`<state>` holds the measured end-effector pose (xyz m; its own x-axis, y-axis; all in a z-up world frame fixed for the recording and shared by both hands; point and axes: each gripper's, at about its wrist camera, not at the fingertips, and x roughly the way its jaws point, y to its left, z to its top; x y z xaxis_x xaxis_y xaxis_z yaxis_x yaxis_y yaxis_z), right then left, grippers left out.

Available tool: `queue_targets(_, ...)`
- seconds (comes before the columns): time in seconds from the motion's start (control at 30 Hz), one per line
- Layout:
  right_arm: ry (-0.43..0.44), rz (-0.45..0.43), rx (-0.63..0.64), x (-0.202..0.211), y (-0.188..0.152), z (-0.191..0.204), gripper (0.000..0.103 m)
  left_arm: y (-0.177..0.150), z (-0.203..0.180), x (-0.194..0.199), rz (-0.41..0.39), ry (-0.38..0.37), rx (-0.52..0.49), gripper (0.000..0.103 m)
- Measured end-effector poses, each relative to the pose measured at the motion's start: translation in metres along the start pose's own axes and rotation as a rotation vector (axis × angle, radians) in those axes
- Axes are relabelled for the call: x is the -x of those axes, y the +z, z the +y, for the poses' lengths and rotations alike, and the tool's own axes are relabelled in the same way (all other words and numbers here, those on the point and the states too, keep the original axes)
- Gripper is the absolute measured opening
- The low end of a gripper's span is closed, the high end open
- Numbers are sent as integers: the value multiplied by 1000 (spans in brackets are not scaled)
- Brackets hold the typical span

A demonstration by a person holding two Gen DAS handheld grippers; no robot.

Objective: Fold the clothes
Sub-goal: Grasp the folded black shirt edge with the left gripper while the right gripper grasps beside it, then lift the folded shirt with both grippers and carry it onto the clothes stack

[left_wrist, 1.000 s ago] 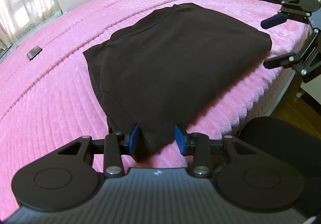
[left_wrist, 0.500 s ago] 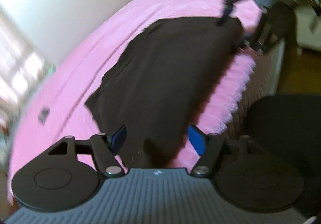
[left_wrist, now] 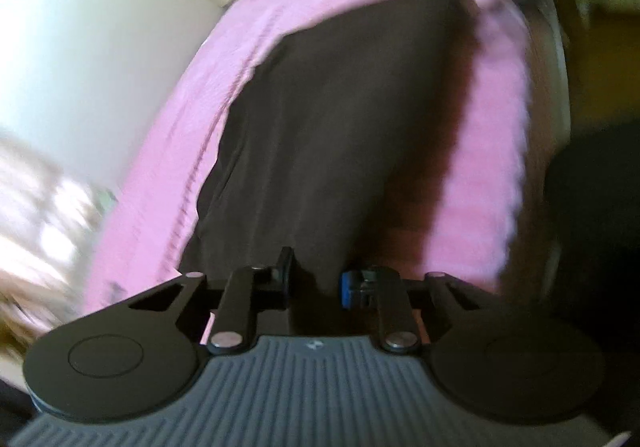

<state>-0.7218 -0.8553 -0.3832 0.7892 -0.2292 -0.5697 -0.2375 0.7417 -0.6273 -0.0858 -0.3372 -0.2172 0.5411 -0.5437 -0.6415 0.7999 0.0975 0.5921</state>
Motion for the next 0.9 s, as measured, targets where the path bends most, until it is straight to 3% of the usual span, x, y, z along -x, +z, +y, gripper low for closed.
queue_targets(0.1,-15,-17,18,-15,4,3,76,-2,30,3,-39,-74,161,18)
queue_targets(0.17,-31,-12,42,-31,6,3,76,-2,35,3,-59,-86,165,21)
queue_targets(0.2,-29,-8,56,-39,7,1,67,-2,35,2,-66,-83,150,22)
queue_targets(0.23,-16,-4,73,-46,8,-1,45,-4,33,-1,-66,-71,119,32)
queue_targets(0.27,0,1,93,-51,10,-4,42,-5,29,-3,-65,-53,82,48)
queue_targets(0.3,18,4,108,-56,12,-6,41,-7,23,-5,-58,-29,25,53)
queue_targets(0.33,39,8,107,-58,13,-10,34,-8,16,-10,-41,-26,-36,53)
queue_targets(0.43,107,46,76,-62,21,-24,24,-11,-2,-24,10,-30,-199,29)
queue_targets(0.53,179,111,33,-58,47,-53,19,6,14,-23,72,-88,-216,18)
queue_targets(0.8,364,227,-40,3,141,-154,18,86,127,53,146,-218,-164,15)
queue_targets(0.9,421,257,-77,41,155,-178,18,116,159,79,164,-268,-162,14)
